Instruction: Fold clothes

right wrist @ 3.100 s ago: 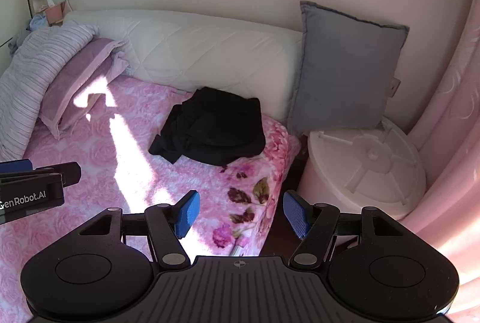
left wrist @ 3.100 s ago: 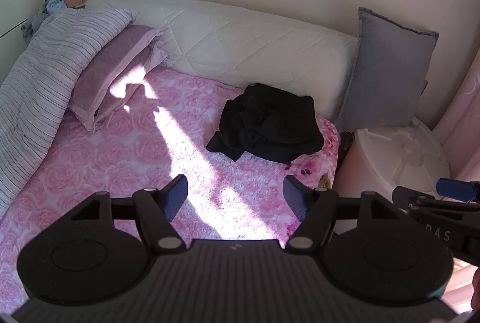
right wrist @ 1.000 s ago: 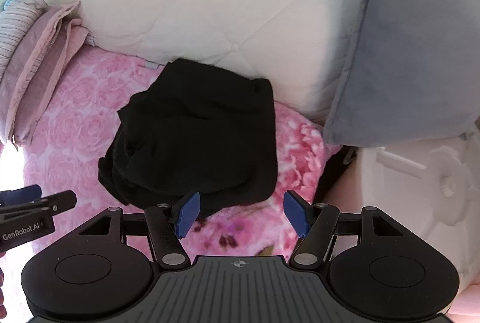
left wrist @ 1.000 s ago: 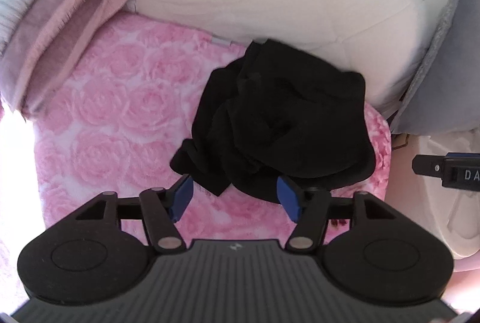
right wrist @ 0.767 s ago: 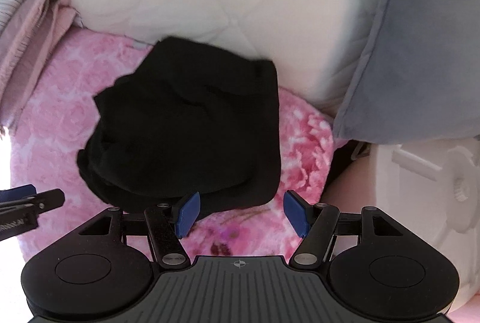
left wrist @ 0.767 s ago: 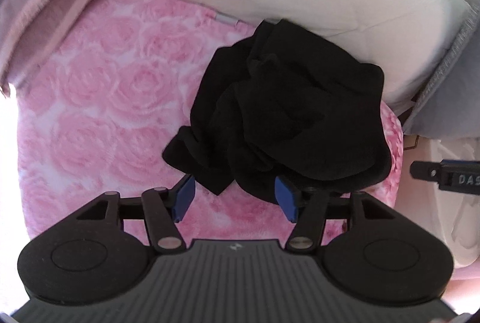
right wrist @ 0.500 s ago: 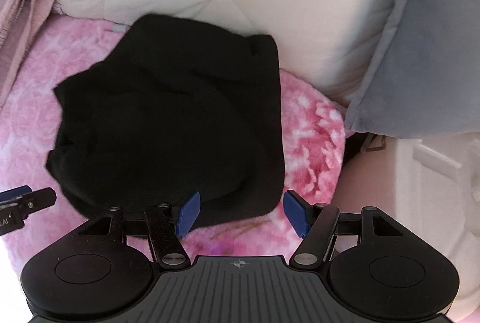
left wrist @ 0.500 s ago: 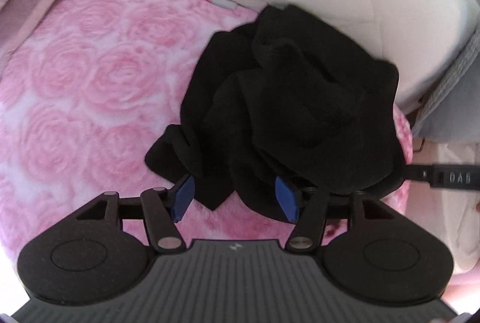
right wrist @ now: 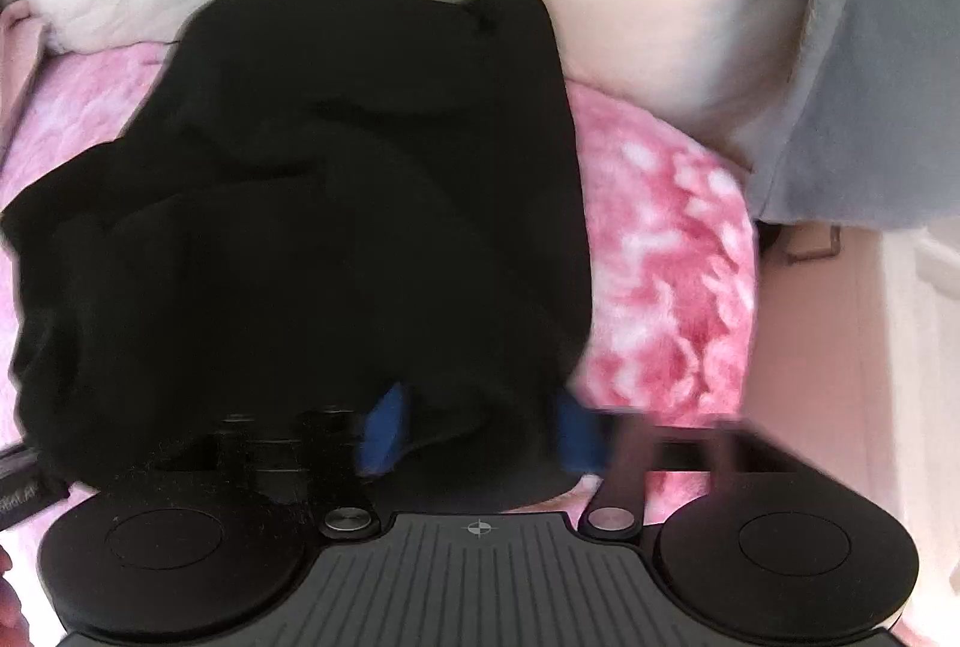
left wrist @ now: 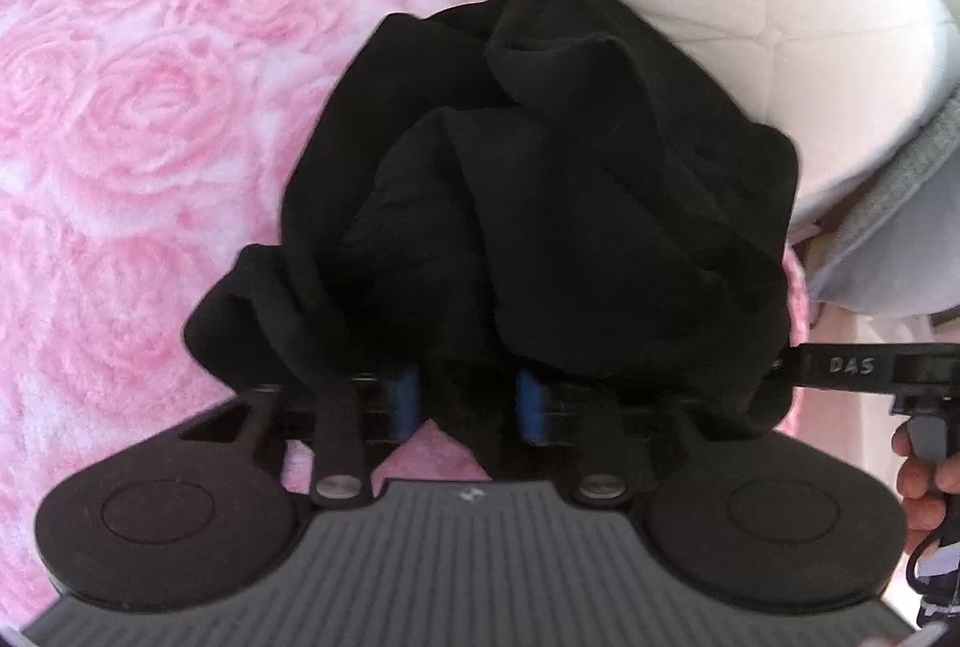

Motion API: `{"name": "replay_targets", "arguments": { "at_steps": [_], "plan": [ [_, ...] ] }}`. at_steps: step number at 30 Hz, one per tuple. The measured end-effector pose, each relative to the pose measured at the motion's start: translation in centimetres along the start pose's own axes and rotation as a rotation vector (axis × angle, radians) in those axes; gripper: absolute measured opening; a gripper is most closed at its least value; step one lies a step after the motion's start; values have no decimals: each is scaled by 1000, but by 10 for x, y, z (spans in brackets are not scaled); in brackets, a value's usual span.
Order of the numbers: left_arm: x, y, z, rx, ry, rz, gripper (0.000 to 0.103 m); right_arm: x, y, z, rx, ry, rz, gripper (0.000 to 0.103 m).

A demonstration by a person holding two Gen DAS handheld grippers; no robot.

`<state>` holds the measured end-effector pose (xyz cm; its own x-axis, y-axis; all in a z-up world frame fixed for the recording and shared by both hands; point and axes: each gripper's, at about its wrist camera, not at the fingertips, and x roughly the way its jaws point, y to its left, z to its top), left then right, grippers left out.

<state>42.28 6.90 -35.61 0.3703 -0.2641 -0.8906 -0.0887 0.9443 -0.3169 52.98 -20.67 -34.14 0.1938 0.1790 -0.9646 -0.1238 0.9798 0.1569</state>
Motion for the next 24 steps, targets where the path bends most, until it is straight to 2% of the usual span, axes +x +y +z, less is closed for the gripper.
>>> {"name": "replay_targets", "arguments": {
  "at_steps": [2, 6, 12, 18, 24],
  "plan": [
    [-12, 1, -1, -15, -25, -21, 5, -10, 7, 1, -56, -19, -11, 21],
    [-54, 3, -6, -43, -131, -63, 4, -54, 3, 7, -33, -109, 47, 18],
    [-142, 0, -14, -71, -316, -100, 4, -147, 14, 22, -69, -325, 163, 18],
    [-252, 5, -24, -117, -539, -66, 4, -239, 56, 29, -152, -528, 313, 17],
    [-373, 14, -67, -162, -769, 29, 4, -310, 120, 16, -308, -642, 479, 17]
  ]
}}
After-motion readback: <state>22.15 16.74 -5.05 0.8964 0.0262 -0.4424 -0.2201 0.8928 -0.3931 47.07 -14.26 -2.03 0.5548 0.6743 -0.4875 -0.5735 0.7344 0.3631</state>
